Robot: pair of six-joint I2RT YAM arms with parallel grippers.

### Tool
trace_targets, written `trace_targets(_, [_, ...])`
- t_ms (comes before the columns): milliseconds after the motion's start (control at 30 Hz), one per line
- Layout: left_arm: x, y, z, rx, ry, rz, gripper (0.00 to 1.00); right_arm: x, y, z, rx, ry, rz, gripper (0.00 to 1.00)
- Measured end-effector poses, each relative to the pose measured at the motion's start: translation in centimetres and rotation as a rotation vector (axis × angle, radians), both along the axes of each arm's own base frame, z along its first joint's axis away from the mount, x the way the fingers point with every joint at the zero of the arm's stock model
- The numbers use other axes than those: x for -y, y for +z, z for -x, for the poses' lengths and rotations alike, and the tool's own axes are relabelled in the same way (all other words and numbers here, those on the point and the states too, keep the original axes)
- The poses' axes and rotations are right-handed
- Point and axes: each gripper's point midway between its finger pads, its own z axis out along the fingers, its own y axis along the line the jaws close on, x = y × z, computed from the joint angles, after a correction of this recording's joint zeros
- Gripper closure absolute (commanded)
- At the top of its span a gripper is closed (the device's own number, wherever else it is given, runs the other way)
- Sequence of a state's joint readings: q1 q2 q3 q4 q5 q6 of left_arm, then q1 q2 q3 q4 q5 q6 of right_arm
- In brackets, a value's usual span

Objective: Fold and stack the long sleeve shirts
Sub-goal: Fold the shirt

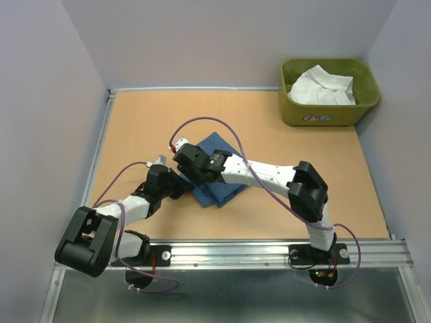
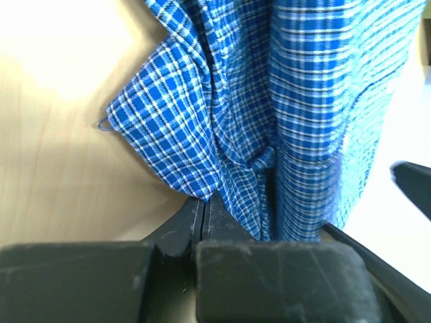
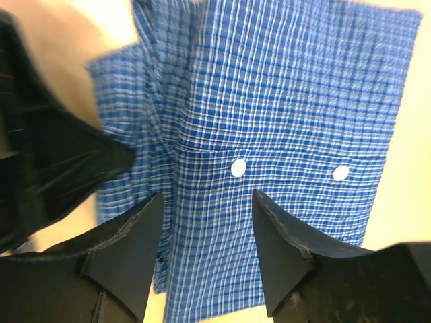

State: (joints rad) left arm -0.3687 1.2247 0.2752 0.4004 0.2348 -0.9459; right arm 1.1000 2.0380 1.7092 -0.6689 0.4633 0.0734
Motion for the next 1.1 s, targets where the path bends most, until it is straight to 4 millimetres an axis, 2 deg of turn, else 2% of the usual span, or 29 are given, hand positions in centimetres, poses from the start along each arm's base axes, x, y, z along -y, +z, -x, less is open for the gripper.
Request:
trace_targets(167, [-0.2, 1.1, -0.2, 0.032, 0.017, 0.004, 0.95, -0.7, 4.1, 0.5, 0.016, 0.016, -0.132, 0.42])
trace_targets(267, [-0.4, 1.2, -0.3, 0.037, 0.027, 0.0, 0.95, -0.8, 5.1, 0.7, 0.023, 0.019, -0.175, 0.42])
trace_targets(333, [-0.5, 1.0, -0.2, 0.03, 0.029, -0.005, 0.95, -0.9, 4.6, 0.8, 0.021, 0.02, -0.182, 0.42])
trace_targets(533, [-0.6, 0.3, 0.0, 0.006, 0.03, -0.016, 0.95, -0.7, 0.7, 0.6, 0.003, 0.009, -0.127, 0.42])
trace_targets(800, [-0.6, -0.5, 0.1, -0.017, 0.03, -0.025, 0.96, -0.8, -1.5, -0.6, 0.054, -0.006, -0.091, 0.51])
trace_targets(867, [-0.6, -0.5, 0.1, -0.019, 0.029, -0.025, 0.96, -0.7, -1.9, -0.8, 0.062, -0.008, -0.077, 0.55])
trace_targets(933, [-0.6, -0.5, 0.1, -0.016, 0.029, -0.025, 0.96, -0.6, -2.3, -0.9, 0.068, -0.007, -0.067, 0.65])
trace_targets(967, [-0.6, -0.5, 0.1, -0.017, 0.029, -0.025, 0.96, -0.6, -2.4, -0.9, 0.07, -0.007, -0.066, 0.77])
trace_targets(1033, [-0.6, -0.5, 0.1, -0.018, 0.029, -0.025, 0.96, -0.5, -2.6, -0.9, 0.073, -0.006, -0.064, 0.89])
trace_targets(1067, [-0.6, -0.6, 0.1, -0.018, 0.029, -0.026, 0.96, -0.5, -2.7, -0.9, 0.075, -0.003, -0.062, 0.98])
trace_targets(1100, [-0.6, -0.7, 0.1, -0.021, 0.029, -0.027, 0.96, -0.5, -2.7, -0.9, 0.076, -0.002, -0.061, 0.99])
